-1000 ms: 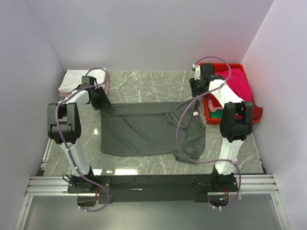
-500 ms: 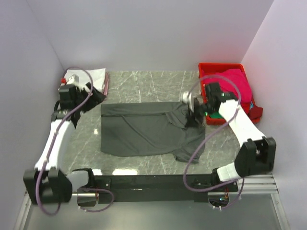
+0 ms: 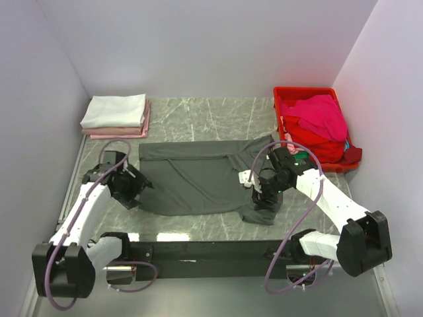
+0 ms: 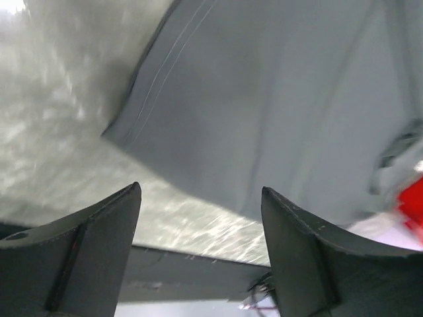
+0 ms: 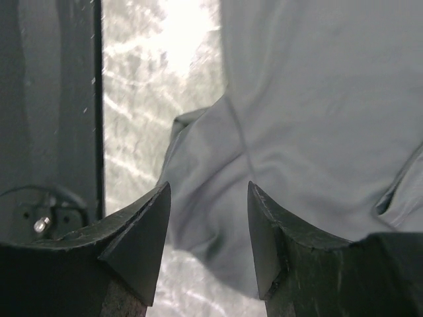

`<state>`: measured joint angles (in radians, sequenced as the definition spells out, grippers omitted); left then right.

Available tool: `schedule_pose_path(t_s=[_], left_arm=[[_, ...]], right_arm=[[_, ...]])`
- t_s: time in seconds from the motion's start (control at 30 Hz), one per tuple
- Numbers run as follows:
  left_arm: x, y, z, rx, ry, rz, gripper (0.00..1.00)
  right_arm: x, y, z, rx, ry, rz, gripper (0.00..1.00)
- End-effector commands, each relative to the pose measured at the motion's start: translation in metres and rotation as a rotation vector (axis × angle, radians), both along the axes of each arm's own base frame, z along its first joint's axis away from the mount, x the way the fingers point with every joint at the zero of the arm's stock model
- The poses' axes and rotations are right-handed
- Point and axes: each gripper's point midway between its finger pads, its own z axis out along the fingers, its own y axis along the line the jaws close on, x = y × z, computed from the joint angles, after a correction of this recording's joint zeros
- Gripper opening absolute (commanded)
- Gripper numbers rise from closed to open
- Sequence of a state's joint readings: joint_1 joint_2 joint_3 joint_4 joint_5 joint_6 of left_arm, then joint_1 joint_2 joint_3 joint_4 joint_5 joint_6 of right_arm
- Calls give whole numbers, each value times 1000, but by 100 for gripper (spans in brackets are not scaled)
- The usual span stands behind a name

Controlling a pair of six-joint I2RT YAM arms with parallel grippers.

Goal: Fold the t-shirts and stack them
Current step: Fold the tshirt

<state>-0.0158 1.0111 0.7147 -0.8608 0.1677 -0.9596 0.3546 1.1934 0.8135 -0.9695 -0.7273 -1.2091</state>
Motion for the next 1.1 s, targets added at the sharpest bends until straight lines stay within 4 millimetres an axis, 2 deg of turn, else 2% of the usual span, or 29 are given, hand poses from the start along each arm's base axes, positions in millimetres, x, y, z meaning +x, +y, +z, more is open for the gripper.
schedule_pose_path(t_s=[0.0,0.13,0.27,0.3,0.33,0.37,0.4,0.5,0.6,0.63,0.7,0.73,0.8,0.83,0.9,0.93,0.97,1.03,1.07], left_arm=[[-23,-2,-18,65,154,47,77],[-33,-9,-48,110,246,16,72],[-23,-6,-63,143,266,27,62],[-17,-7,-65,140,248,12,49],[-15,-7,-69,147,263,6,41],[-13,-7,-70,152,261,-5,24],[-11,-7,-73,155,265,-15,16],[1,-3,-67,192,240,-42,9],[25,-10,-48,181,156,-106,1],[39,-18,-35,151,105,-132,0],[54,-22,-25,150,72,-178,0],[70,-31,-10,114,22,-209,1],[91,-39,-4,100,-13,-251,2],[97,-51,-1,47,-31,-296,3],[115,-65,-2,-2,-66,-375,16],[117,-74,-1,-41,-78,-419,25],[120,-74,-5,-43,-63,-426,29],[125,-78,2,-47,-97,-457,34],[125,-75,4,-25,-107,-461,40]], right_arm=[[21,17,16,70,-66,-30,57],[23,23,20,106,-62,-41,57],[20,23,20,112,-63,-49,57],[19,22,19,110,-61,-48,57],[18,21,19,110,-60,-49,57],[18,21,20,111,-63,-50,57],[17,21,20,114,-63,-52,56],[17,22,22,120,-69,-51,56],[17,21,23,120,-72,-60,56],[18,20,24,119,-77,-66,56],[22,19,23,116,-83,-84,56],[23,19,23,111,-84,-90,56],[27,18,24,113,-83,-106,56],[28,17,24,110,-82,-113,56],[29,16,25,112,-81,-124,56],[31,15,25,110,-81,-132,56],[31,15,25,111,-79,-133,56],[32,13,26,113,-78,-142,56],[32,13,26,111,-75,-145,56]])
